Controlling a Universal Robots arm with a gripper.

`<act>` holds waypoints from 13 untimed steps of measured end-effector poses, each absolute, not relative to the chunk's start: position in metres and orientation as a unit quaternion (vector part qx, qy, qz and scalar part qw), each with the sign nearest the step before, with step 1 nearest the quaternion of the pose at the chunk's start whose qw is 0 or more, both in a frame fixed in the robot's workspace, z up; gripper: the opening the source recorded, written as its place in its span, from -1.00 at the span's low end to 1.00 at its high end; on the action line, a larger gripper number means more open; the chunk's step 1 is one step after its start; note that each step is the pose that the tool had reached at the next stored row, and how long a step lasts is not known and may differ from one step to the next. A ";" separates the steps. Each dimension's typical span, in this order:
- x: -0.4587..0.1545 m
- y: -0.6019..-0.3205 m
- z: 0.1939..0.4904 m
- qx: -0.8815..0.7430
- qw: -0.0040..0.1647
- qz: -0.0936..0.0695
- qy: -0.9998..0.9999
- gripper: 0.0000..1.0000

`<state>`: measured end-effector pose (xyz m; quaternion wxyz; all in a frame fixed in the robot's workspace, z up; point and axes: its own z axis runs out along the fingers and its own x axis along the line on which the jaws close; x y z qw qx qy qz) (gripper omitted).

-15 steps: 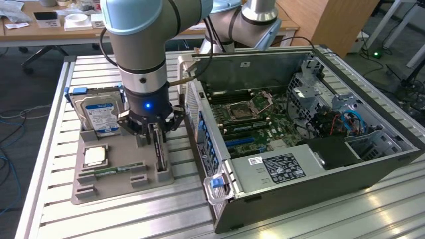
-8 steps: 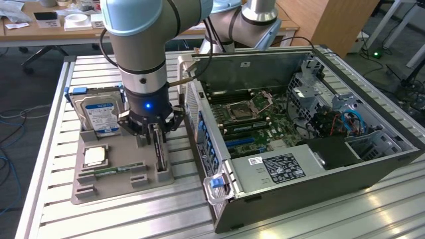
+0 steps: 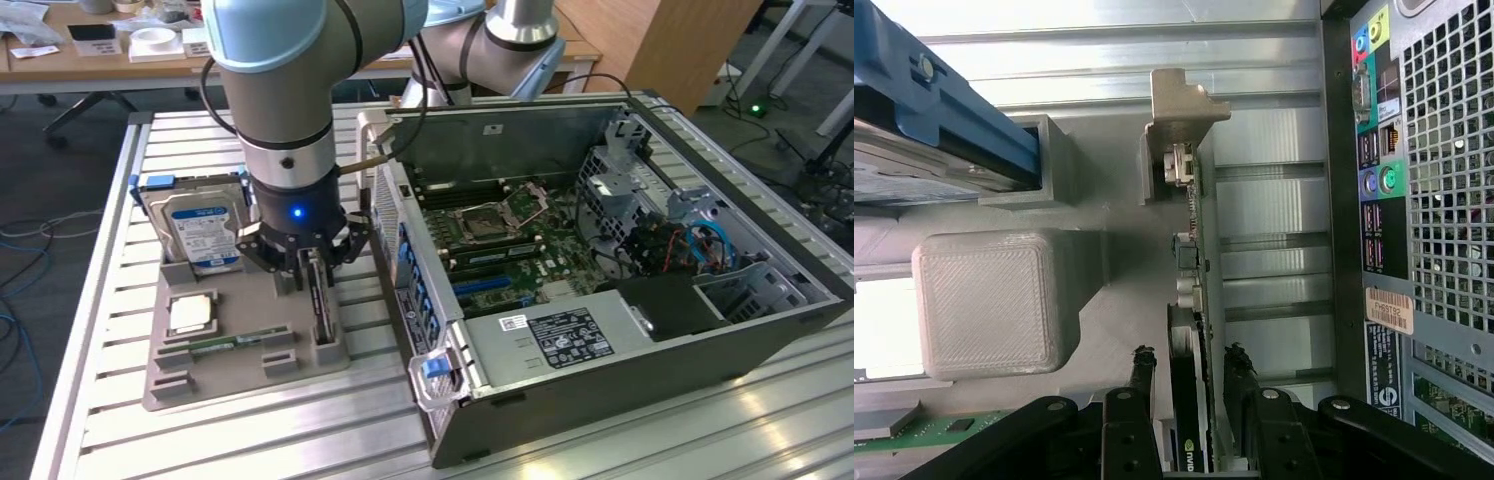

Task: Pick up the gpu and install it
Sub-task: 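Pick up the gpu and move the gpu toward the slot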

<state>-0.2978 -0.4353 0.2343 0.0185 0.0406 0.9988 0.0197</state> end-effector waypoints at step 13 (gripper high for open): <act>-0.298 -0.435 0.234 0.041 0.018 0.020 0.999 -0.34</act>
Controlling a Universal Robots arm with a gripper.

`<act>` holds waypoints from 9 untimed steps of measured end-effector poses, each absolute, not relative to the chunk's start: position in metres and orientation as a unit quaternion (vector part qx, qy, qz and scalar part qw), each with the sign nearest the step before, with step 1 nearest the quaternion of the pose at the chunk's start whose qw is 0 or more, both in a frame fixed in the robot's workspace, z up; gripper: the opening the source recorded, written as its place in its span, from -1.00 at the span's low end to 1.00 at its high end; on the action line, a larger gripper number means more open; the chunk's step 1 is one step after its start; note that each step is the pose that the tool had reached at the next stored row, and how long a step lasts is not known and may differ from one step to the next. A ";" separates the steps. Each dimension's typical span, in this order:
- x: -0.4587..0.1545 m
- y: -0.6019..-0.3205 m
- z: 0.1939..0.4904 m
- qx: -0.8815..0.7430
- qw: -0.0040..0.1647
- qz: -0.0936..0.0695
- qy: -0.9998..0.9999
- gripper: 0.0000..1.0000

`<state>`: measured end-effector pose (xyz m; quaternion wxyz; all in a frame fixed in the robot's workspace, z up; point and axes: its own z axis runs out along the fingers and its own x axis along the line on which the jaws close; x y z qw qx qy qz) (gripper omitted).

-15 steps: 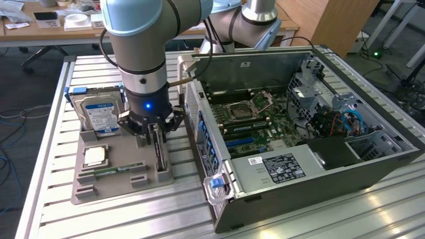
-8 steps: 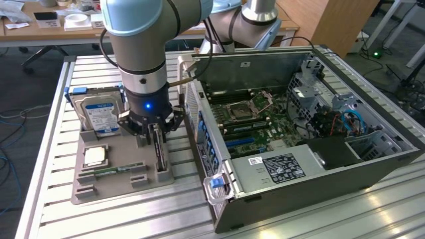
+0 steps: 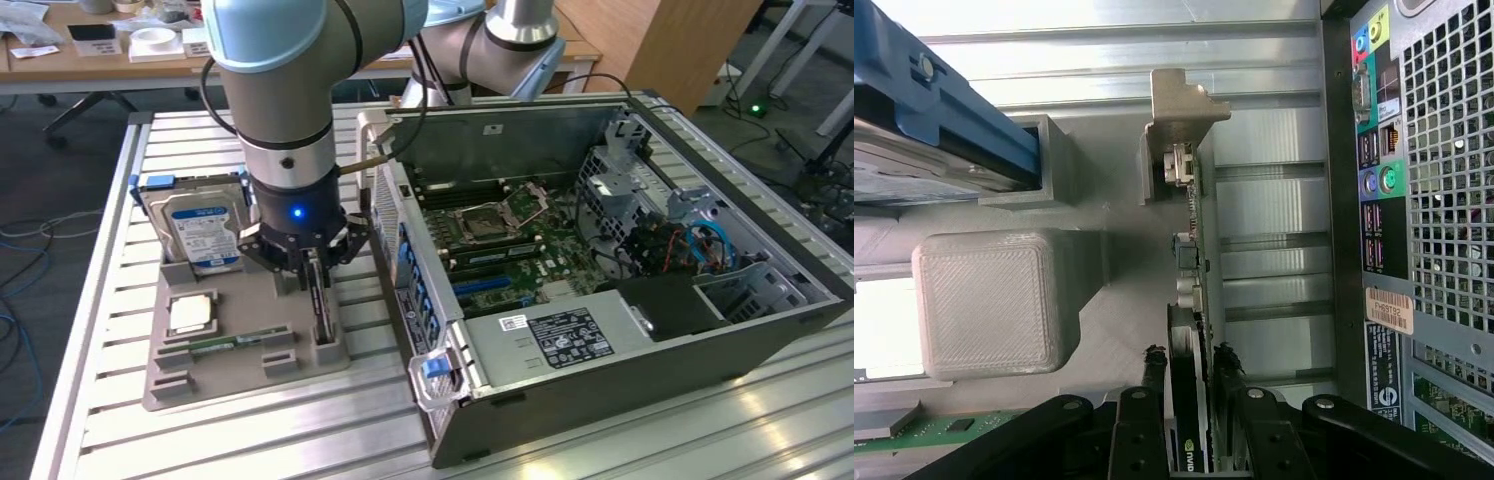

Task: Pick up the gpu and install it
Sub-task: 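Pick up the gpu and move the gpu toward the slot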

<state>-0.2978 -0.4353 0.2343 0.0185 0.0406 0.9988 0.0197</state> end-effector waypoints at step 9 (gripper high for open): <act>-0.297 -0.435 0.234 0.041 0.019 0.019 0.999 -0.34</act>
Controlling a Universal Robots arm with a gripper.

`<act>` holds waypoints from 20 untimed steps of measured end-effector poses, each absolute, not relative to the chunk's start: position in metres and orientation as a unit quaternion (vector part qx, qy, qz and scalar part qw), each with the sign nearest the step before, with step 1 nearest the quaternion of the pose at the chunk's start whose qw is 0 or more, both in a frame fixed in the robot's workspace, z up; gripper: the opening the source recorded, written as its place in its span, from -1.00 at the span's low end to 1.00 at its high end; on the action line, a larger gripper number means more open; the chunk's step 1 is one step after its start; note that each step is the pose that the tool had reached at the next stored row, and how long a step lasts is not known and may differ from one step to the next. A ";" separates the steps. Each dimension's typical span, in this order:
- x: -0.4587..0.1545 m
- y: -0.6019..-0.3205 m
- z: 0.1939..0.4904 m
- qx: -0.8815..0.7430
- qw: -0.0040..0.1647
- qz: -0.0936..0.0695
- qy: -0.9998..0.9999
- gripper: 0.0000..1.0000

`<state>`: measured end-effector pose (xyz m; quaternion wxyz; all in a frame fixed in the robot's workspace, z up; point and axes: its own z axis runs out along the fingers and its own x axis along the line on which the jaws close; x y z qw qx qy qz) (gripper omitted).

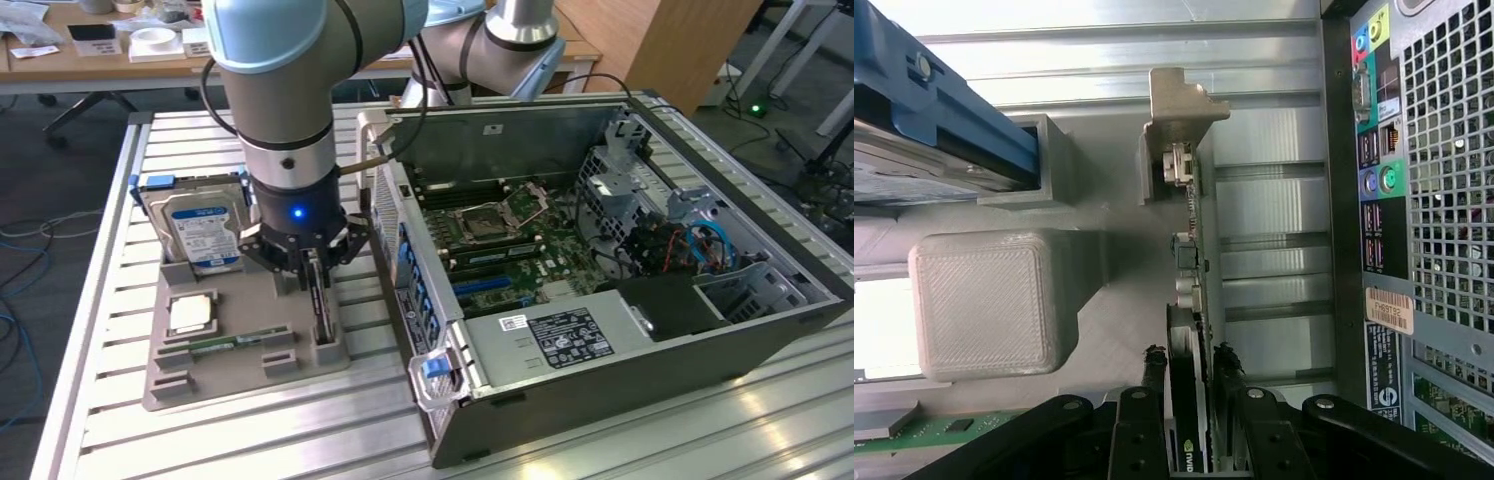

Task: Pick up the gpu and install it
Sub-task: 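Pick up the gpu and move the gpu toward the slot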

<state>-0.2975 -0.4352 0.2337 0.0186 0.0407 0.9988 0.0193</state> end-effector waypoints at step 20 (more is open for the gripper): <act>-0.296 -0.435 0.234 0.041 0.019 0.018 0.999 -0.47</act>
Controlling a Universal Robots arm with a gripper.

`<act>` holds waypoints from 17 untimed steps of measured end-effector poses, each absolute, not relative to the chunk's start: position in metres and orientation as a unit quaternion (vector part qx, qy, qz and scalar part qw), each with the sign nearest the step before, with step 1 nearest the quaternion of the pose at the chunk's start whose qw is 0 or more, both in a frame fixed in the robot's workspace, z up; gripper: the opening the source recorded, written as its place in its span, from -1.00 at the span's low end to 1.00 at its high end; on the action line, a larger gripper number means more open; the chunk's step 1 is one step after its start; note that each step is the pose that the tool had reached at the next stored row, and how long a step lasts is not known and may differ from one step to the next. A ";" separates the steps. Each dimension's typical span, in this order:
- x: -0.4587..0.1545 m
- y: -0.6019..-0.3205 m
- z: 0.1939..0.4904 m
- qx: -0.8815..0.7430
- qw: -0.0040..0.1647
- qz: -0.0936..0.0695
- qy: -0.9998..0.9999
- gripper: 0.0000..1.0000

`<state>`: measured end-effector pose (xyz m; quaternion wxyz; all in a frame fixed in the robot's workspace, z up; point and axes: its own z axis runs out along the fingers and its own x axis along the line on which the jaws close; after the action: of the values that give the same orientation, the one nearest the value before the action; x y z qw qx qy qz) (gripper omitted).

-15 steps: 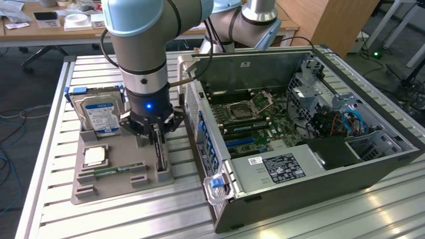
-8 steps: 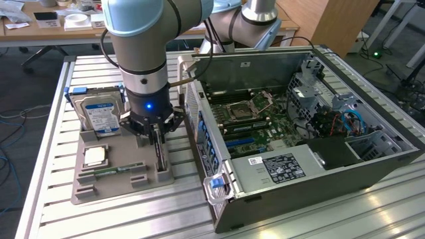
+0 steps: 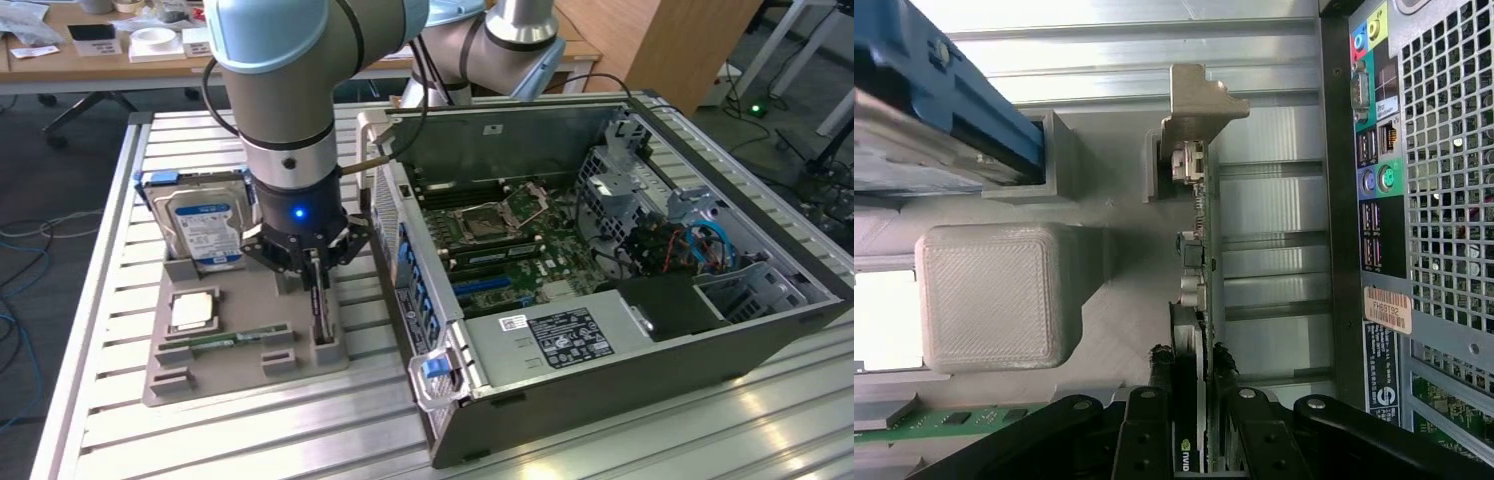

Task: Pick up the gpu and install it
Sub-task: 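Pick up the gpu and move the gpu toward the slot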

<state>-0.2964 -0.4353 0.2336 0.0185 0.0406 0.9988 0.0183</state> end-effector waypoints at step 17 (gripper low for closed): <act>-0.296 -0.435 0.233 0.035 0.018 0.018 0.999 -0.47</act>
<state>-0.2964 -0.4353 0.2334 0.0184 0.0349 0.9991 0.0184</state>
